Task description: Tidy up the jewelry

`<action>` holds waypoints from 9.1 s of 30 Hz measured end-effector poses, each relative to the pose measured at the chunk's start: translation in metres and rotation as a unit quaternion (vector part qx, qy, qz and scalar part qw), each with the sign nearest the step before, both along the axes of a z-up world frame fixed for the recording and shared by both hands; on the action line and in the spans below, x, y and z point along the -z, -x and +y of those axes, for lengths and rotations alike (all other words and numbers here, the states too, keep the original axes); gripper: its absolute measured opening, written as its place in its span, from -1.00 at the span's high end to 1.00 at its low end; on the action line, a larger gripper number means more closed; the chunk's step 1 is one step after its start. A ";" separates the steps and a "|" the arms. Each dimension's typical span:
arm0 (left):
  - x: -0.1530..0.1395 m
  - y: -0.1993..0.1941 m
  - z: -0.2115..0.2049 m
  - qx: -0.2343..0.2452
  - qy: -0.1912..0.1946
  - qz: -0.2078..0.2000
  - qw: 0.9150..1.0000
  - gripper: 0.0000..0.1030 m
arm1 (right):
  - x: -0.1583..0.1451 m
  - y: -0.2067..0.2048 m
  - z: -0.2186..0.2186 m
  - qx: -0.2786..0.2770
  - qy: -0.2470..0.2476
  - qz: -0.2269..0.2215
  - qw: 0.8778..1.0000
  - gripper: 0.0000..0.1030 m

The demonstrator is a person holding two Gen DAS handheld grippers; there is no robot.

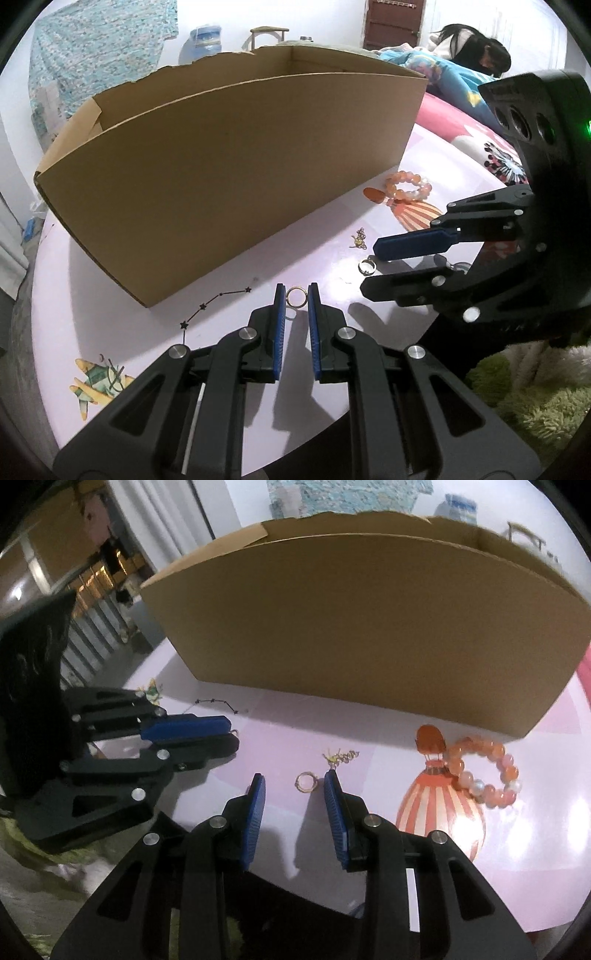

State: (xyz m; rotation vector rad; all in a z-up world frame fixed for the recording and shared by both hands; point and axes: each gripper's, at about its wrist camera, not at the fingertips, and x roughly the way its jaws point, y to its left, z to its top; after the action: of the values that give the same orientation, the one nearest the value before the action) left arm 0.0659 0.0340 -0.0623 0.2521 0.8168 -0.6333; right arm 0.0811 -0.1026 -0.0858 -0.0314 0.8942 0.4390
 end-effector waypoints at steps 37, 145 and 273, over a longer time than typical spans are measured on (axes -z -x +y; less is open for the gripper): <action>-0.002 0.007 0.000 -0.005 0.001 -0.011 1.000 0.79 | -0.005 0.009 -0.004 0.008 0.039 -0.036 0.999 0.76; -0.074 0.017 0.036 -0.089 0.089 -0.011 0.992 -0.74 | -0.087 0.034 -0.151 0.213 -0.061 -0.118 0.968 -0.53; -0.093 0.007 -0.025 0.015 0.103 -0.054 0.993 0.99 | -0.054 0.007 -0.101 0.125 -0.012 -0.086 0.988 0.81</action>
State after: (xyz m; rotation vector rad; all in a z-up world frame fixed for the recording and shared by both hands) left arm 0.0586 0.0090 0.0310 0.1103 0.6389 -0.7205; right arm 0.0743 -0.2038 -0.0319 0.0641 0.7111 0.2089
